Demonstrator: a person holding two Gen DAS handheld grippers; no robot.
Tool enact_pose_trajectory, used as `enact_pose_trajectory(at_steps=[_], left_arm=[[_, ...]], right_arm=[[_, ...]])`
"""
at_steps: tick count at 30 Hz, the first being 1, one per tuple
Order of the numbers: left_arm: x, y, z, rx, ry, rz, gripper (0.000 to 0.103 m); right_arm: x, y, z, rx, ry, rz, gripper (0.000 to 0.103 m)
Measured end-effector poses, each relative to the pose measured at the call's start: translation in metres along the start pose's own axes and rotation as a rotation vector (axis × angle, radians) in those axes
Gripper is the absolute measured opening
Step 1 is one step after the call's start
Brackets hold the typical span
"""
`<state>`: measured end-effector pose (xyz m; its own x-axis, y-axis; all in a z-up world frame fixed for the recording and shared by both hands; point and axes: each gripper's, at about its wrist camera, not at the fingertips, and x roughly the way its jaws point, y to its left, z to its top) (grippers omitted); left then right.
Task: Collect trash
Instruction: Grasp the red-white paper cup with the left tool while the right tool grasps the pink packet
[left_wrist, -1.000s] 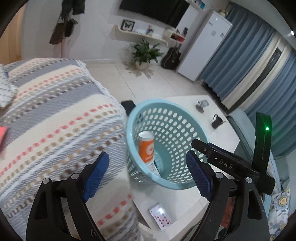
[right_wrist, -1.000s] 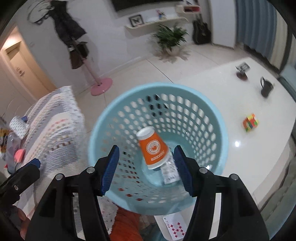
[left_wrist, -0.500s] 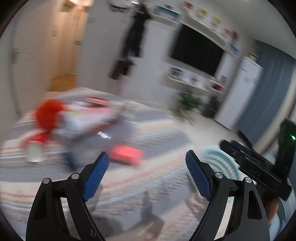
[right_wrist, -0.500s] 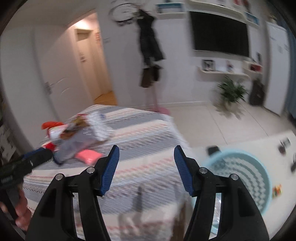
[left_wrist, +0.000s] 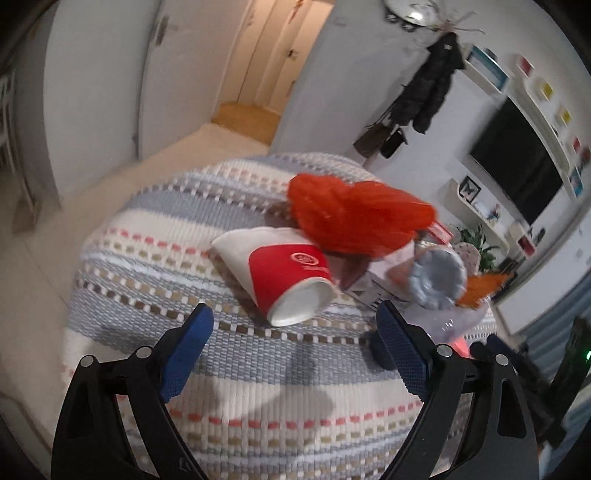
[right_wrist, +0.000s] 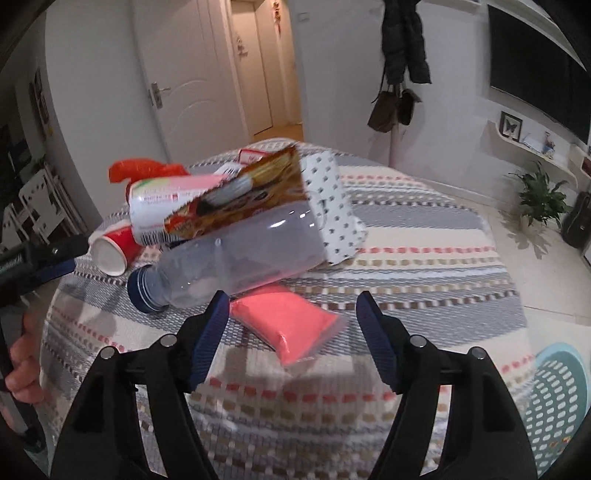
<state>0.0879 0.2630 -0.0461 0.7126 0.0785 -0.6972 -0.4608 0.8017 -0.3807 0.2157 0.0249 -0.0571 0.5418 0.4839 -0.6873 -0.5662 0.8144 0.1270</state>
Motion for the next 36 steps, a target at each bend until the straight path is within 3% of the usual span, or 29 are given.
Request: enact_pose_trajectory(at_steps=[7, 12, 14, 18, 20, 22, 28, 36], left_arm=[[0.030, -0.008, 0.005, -0.038, 0.046, 0.012, 0.088], [0.049, -0.012, 0.008, -0.029, 0.063, 0.067, 0.088], [0.052, -0.016, 0.009, -0.008, 0.060, 0.100, 0.083], [0.052, -0.017, 0.012, 0.024, 0.066, 0.116, 0.061], [0.051, -0.015, 0.013, 0.029, 0.071, 0.103, 0.060], [0.048, -0.013, 0.010, 0.031, 0.075, 0.091, 0.060], [0.022, -0.013, -0.008, 0.063, 0.055, 0.024, 0.060], [-0.010, -0.025, -0.036, 0.120, 0.017, -0.059, 0.060]], right_arm=[[0.016, 0.004, 0.000, -0.037, 0.026, -0.002, 0.074], [0.031, 0.009, 0.003, -0.069, 0.067, 0.005, 0.074], [0.036, 0.012, 0.003, -0.083, 0.083, 0.009, 0.074], [0.039, 0.016, 0.002, -0.105, 0.091, 0.009, 0.074], [0.040, 0.018, 0.001, -0.112, 0.096, 0.002, 0.073], [0.041, 0.023, -0.001, -0.125, 0.098, 0.001, 0.070], [0.027, 0.031, -0.017, -0.143, 0.097, -0.005, 0.042], [0.001, 0.046, -0.042, -0.151, 0.087, 0.033, 0.034]])
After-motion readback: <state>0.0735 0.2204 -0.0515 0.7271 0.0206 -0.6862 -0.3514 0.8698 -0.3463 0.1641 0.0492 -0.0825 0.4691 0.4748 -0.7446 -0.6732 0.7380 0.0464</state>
